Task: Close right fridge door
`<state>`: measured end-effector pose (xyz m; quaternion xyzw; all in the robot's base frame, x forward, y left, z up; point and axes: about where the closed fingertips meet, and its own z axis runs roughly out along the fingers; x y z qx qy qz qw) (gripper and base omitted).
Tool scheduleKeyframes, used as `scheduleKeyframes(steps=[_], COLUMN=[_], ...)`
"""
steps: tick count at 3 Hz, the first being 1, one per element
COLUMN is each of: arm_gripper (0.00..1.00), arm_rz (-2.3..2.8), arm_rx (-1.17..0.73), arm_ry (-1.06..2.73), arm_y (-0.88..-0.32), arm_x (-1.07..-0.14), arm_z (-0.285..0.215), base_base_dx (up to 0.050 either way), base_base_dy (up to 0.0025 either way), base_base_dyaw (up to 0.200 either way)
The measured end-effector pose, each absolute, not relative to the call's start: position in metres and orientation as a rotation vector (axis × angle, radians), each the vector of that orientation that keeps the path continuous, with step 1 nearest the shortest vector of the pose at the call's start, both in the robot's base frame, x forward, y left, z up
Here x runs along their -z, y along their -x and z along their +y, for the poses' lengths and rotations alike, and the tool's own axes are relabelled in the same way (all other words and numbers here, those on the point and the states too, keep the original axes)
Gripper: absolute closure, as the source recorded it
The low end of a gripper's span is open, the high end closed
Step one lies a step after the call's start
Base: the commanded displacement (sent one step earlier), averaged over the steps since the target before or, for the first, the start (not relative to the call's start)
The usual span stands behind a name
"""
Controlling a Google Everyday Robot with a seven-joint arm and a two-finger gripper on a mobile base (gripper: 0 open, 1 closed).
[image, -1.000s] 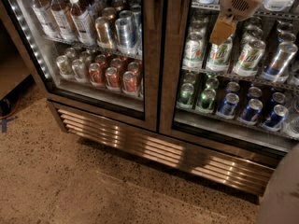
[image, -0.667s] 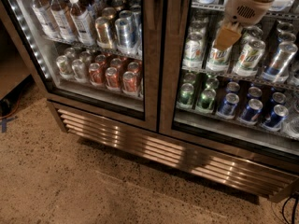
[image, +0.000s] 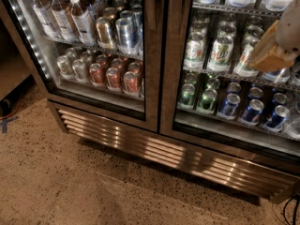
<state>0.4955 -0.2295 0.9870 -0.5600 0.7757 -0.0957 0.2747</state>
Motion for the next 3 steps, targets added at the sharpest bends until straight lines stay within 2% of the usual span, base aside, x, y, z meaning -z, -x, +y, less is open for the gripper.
scheduleKeyframes(steps=[1,3], arm_gripper=[0.92,0.42], arm_rz=[2.151,2.15], arm_rx=[0.234,0.233], arm_ry=[1.529,1.53], arm_y=[-0.4771,-0.4773], arm_x=[-0.9528,-0.9527], arm_z=[-0.2396,-0.2391], base_base_dx=[0.0,0.0], base_base_dy=[0.0,0.0], base_base_dyaw=[0.0,0.0])
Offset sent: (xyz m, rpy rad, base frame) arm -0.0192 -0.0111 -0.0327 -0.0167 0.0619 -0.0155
